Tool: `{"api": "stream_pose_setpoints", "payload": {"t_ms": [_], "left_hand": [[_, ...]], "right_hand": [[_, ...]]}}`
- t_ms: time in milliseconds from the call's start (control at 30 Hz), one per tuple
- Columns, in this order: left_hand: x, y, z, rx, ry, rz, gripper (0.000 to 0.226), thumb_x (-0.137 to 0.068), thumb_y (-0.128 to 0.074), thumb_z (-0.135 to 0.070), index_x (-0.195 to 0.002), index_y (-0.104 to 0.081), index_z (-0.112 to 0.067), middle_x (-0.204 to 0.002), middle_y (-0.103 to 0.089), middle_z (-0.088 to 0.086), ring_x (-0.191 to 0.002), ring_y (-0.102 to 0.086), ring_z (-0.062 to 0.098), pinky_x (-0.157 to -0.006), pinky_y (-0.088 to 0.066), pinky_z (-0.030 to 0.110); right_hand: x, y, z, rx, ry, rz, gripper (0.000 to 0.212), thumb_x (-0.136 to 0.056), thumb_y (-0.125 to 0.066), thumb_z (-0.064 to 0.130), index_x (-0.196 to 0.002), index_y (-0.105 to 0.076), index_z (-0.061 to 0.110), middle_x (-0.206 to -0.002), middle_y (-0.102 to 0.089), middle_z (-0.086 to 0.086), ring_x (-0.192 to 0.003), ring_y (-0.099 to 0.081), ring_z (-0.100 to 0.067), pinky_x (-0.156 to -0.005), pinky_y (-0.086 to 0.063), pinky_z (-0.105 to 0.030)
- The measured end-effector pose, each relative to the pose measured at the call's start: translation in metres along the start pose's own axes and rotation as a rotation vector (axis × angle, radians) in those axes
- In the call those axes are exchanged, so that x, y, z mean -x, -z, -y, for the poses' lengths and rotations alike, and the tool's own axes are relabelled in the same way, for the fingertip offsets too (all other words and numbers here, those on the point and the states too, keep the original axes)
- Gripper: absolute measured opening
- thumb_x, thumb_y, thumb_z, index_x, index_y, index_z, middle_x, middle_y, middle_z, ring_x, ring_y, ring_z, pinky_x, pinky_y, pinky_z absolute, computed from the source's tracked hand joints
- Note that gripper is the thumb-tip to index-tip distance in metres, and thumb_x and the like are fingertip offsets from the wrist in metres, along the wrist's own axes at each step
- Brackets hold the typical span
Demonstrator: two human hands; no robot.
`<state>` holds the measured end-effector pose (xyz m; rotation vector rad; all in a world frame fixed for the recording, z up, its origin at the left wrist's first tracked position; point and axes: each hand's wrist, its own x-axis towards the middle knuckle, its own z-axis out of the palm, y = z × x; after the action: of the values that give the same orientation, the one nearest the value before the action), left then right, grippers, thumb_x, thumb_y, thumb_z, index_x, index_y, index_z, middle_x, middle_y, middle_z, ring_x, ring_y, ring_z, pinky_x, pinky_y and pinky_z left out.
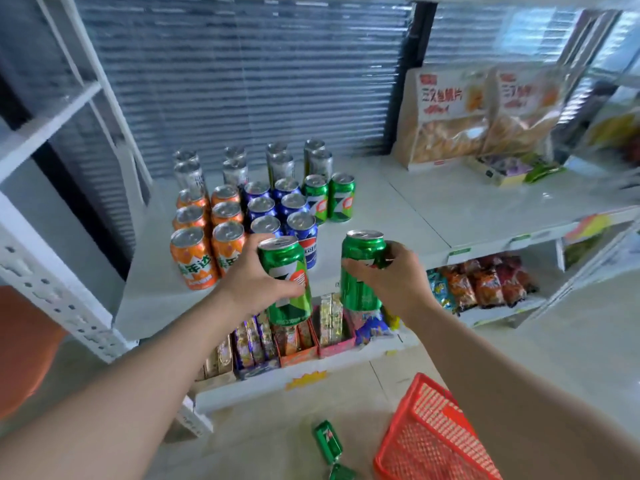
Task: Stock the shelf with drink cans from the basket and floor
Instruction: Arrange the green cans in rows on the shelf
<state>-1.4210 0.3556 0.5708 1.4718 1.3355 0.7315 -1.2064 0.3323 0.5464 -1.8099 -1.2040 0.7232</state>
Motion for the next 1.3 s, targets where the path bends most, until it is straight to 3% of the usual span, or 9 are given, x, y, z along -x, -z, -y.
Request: {"api": "stream_pose_setpoints", "payload": {"t_ms": [133, 233, 333, 533, 933, 1000, 1100, 1167, 1300], "left_hand": [[-0.029, -0.015, -0.027, -0.242, -0.061, -0.017, 0.085, -0.052, -0.089, -0.03, -0.122, -0.04, -0.037, -0.108, -0.062, -0.009, -0.1, -0.061, 0.017, -0.087, -0.052, 0.036], [-0.062, -0.036, -0.044, -0.351, -0.093, -0.039, 0.085, -0.051, -0.09, -0.032, -0.12, -0.04, -0.034, -0.103, -0.058, -0.014, -0.097, -0.058, 0.013, -0.079, -0.048, 0.029], [-0.094, -0.06, -0.056, -0.423, -0.116, -0.046, 0.09, -0.046, -0.091, -0.036, -0.119, -0.039, -0.033, -0.104, -0.058, -0.011, -0.098, -0.058, 0.015, -0.082, -0.049, 0.031], [-0.155, -0.108, -0.064, -0.775, -0.143, -0.039, 0.093, -0.049, -0.091, -0.034, -0.126, -0.041, -0.02, -0.122, -0.054, -0.002, -0.105, -0.054, 0.018, -0.088, -0.047, 0.032], [-0.203, -0.117, -0.05, -1.063, -0.127, 0.028, 0.09, -0.054, -0.091, -0.035, -0.122, -0.035, -0.015, -0.111, -0.051, 0.0, -0.089, -0.045, 0.018, -0.071, -0.035, 0.029], [-0.205, -0.116, -0.05, -1.161, -0.142, 0.091, 0.093, -0.054, -0.089, -0.041, -0.123, -0.034, -0.013, -0.121, -0.051, 0.005, -0.099, -0.045, 0.022, -0.077, -0.037, 0.031], [-0.206, -0.109, -0.06, -1.314, -0.158, 0.144, 0.106, -0.056, -0.082, -0.056, -0.139, -0.032, -0.013, -0.139, -0.039, 0.007, -0.126, -0.035, 0.028, -0.101, -0.035, 0.038], [-0.205, -0.101, -0.074, -1.266, -0.188, 0.168, 0.099, -0.065, -0.078, -0.055, -0.145, -0.033, -0.019, -0.142, -0.039, 0.006, -0.13, -0.036, 0.026, -0.102, -0.034, 0.034], [-0.201, -0.095, -0.089, -1.324, -0.265, 0.204, 0.064, -0.071, -0.077, -0.048, -0.126, -0.059, -0.022, -0.112, -0.065, 0.003, -0.103, -0.057, 0.022, -0.079, -0.045, 0.029]], "right_hand": [[-0.038, 0.031, -0.004, 0.016, 0.027, -0.016, 0.051, -0.069, -0.081, 0.044, -0.11, -0.066, 0.018, -0.097, -0.069, 0.004, -0.09, -0.065, -0.017, -0.076, -0.054, -0.033], [-0.075, 0.048, -0.019, 0.002, 0.03, -0.013, 0.049, -0.07, -0.082, 0.041, -0.11, -0.065, 0.017, -0.098, -0.067, 0.003, -0.091, -0.064, -0.018, -0.076, -0.053, -0.032], [-0.103, 0.057, -0.038, -0.002, 0.034, 0.004, 0.053, -0.069, -0.082, 0.041, -0.112, -0.064, 0.017, -0.1, -0.068, 0.003, -0.092, -0.064, -0.018, -0.081, -0.056, -0.037], [-0.157, 0.056, -0.08, -0.014, 0.054, 0.069, 0.072, -0.067, -0.084, 0.038, -0.129, -0.053, 0.018, -0.116, -0.062, 0.002, -0.105, -0.058, -0.017, -0.085, -0.049, -0.03], [-0.209, 0.018, -0.093, -0.057, 0.143, 0.174, 0.077, -0.062, -0.088, 0.032, -0.125, -0.046, 0.022, -0.119, -0.057, 0.002, -0.11, -0.055, -0.017, -0.095, -0.05, -0.039], [-0.209, 0.017, -0.096, -0.058, 0.152, 0.177, 0.078, -0.061, -0.089, 0.033, -0.125, -0.046, 0.022, -0.119, -0.057, 0.002, -0.11, -0.055, -0.017, -0.095, -0.051, -0.04], [-0.207, 0.013, -0.097, -0.055, 0.165, 0.163, 0.077, -0.061, -0.089, 0.031, -0.125, -0.046, 0.021, -0.116, -0.059, 0.003, -0.108, -0.057, -0.016, -0.094, -0.051, -0.041], [-0.205, 0.011, -0.097, -0.042, 0.169, 0.147, 0.077, -0.061, -0.089, 0.032, -0.124, -0.047, 0.022, -0.116, -0.06, 0.003, -0.107, -0.058, -0.017, -0.093, -0.052, -0.042], [-0.204, 0.01, -0.099, -0.064, 0.17, 0.119, 0.079, -0.06, -0.088, 0.034, -0.126, -0.047, 0.022, -0.116, -0.06, 0.004, -0.106, -0.058, -0.015, -0.093, -0.053, -0.042]]}}
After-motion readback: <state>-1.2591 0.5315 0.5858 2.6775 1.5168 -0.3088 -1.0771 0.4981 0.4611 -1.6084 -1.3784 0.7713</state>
